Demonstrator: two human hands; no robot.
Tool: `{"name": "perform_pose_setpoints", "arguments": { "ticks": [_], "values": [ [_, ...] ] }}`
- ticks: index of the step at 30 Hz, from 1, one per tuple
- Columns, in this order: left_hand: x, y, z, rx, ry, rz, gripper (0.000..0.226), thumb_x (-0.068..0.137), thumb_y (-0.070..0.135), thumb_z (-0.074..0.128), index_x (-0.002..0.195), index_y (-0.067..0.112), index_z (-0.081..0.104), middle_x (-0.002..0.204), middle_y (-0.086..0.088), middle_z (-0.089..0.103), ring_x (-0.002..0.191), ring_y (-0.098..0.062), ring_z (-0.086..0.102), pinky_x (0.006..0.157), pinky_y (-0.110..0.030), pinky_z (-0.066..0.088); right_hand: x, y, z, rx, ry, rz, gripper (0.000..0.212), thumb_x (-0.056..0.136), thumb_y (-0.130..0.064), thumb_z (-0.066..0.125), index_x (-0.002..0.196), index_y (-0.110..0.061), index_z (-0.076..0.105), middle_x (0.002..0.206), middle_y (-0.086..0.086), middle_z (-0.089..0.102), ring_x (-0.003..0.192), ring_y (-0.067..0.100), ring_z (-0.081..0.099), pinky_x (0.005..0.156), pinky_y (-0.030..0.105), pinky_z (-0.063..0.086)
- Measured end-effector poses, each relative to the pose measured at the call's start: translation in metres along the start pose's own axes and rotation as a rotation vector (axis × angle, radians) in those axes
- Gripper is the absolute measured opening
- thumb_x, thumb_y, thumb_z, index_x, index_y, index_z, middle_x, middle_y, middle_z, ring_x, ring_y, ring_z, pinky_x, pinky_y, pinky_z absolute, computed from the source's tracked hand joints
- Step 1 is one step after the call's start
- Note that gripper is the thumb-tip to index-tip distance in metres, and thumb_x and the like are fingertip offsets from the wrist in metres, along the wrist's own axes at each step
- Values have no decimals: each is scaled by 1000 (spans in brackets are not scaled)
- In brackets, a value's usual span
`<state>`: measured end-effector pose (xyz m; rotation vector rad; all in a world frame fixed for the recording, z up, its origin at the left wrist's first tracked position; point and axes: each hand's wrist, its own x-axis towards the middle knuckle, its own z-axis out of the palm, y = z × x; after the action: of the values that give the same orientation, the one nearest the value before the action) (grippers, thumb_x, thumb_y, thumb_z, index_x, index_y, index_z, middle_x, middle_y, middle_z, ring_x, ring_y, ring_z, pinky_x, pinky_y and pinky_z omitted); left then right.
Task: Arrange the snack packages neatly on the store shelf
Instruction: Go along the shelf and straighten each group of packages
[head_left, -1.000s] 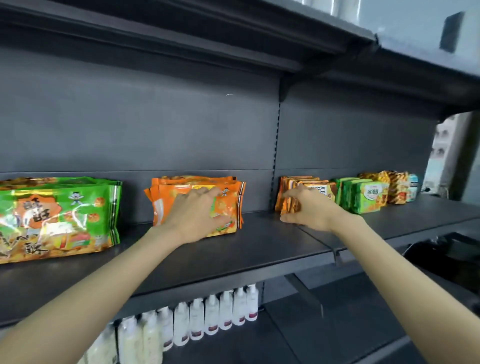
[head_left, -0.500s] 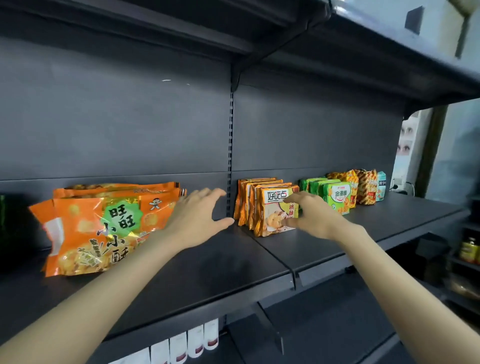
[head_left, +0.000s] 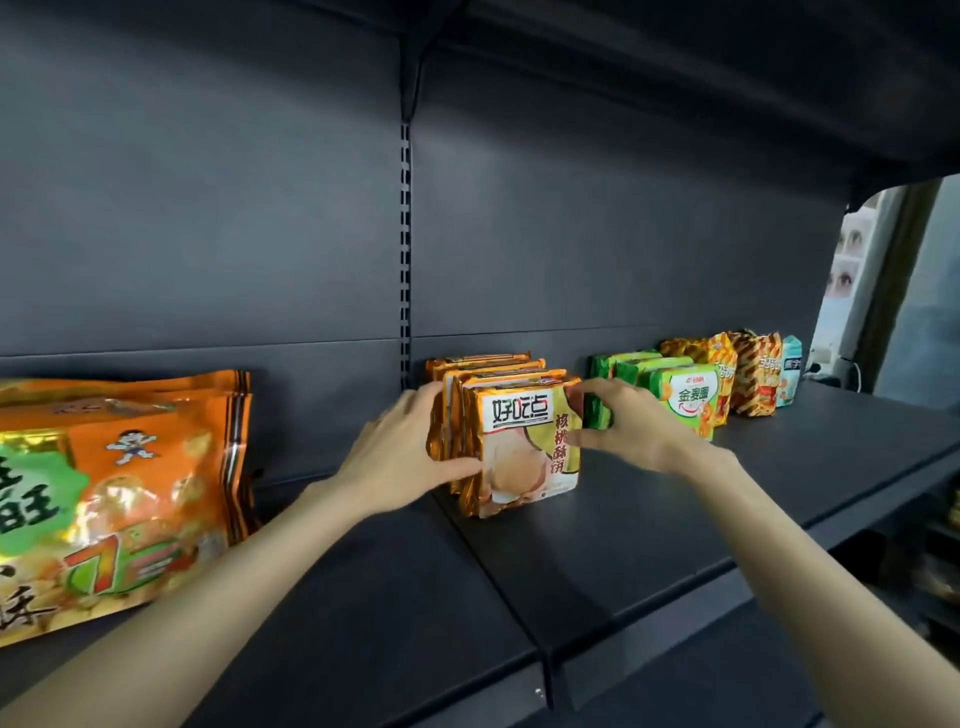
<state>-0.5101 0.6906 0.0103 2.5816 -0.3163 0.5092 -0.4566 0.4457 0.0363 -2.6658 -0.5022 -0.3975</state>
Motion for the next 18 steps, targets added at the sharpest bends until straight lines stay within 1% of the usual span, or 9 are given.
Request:
{"name": "perform_pose_setpoints", "arguments": {
  "ticks": [3, 6, 8, 10, 12, 14, 15, 16, 18],
  "values": [
    [16, -4, 20, -101, -3, -69, 112, 70, 54, 73, 150, 25, 0, 155, 1, 19, 139, -17, 29, 109, -42, 32, 22, 19, 5, 98, -21, -7, 75, 77, -36, 74, 140, -19, 37, 133, 6, 51, 124, 25, 47, 99, 33, 40],
    [29, -5, 38, -234, -3, -146, 120, 67, 48, 77, 149, 25, -7, 157, 2, 11, 142, -16, 20, 112, -42, 26, 41, 38, 12, 201, -57, -34, 91, 71, -39, 78, 145, -20, 29, 139, 5, 46, 130, 24, 42, 105, 37, 38],
    [40, -5, 50, -330, -13, -204, 126, 66, 44, 80, 149, 24, -12, 158, 3, 7, 144, -15, 12, 115, -42, 20, 54, 50, 16, 269, -104, -48, 100, 67, -42, 80, 147, -20, 23, 142, 3, 44, 133, 22, 40, 109, 40, 37],
    [50, -7, 61, -422, -13, -262, 136, 59, 47, 84, 148, 25, -17, 159, 4, 5, 145, -14, 9, 118, -44, 18, 68, 62, 20, 344, -161, -73, 108, 65, -41, 82, 148, -20, 16, 145, 2, 42, 133, 19, 40, 110, 39, 36],
    [57, -8, 71, -504, -9, -297, 141, 52, 47, 88, 148, 31, -13, 155, 9, 18, 142, -11, 21, 116, -44, 26, 82, 73, 23, 433, -210, -107, 108, 68, -33, 82, 149, -19, 12, 139, -3, 46, 125, 10, 45, 107, 28, 37],
    [62, -5, 80, -571, -7, -299, 131, 55, 32, 90, 148, 35, -2, 139, 16, 43, 124, -1, 47, 105, -32, 43, 93, 82, 26, 518, -279, -141, 106, 71, -26, 80, 149, -20, 9, 119, -15, 54, 103, 0, 54, 92, 17, 42],
    [64, -4, 85, -599, 7, -300, 125, 58, 22, 89, 148, 35, 3, 131, 17, 51, 115, 1, 54, 99, -27, 48, 99, 86, 28, 553, -319, -163, 107, 70, -25, 81, 149, -22, 7, 111, -19, 56, 97, -1, 57, 88, 16, 45],
    [64, -3, 88, -619, 18, -295, 120, 61, 14, 87, 147, 34, 7, 128, 16, 55, 111, 2, 58, 94, -23, 51, 104, 88, 32, 590, -342, -176, 112, 68, -27, 82, 149, -24, 4, 109, -19, 58, 98, 1, 60, 90, 19, 48],
    [64, 0, 94, -636, 34, -306, 110, 64, 3, 84, 145, 31, 15, 123, 11, 59, 106, 3, 61, 81, -16, 54, 113, 92, 38, 657, -382, -202, 122, 63, -31, 84, 149, -27, -3, 116, -14, 60, 106, 7, 62, 97, 33, 49]
  ]
}}
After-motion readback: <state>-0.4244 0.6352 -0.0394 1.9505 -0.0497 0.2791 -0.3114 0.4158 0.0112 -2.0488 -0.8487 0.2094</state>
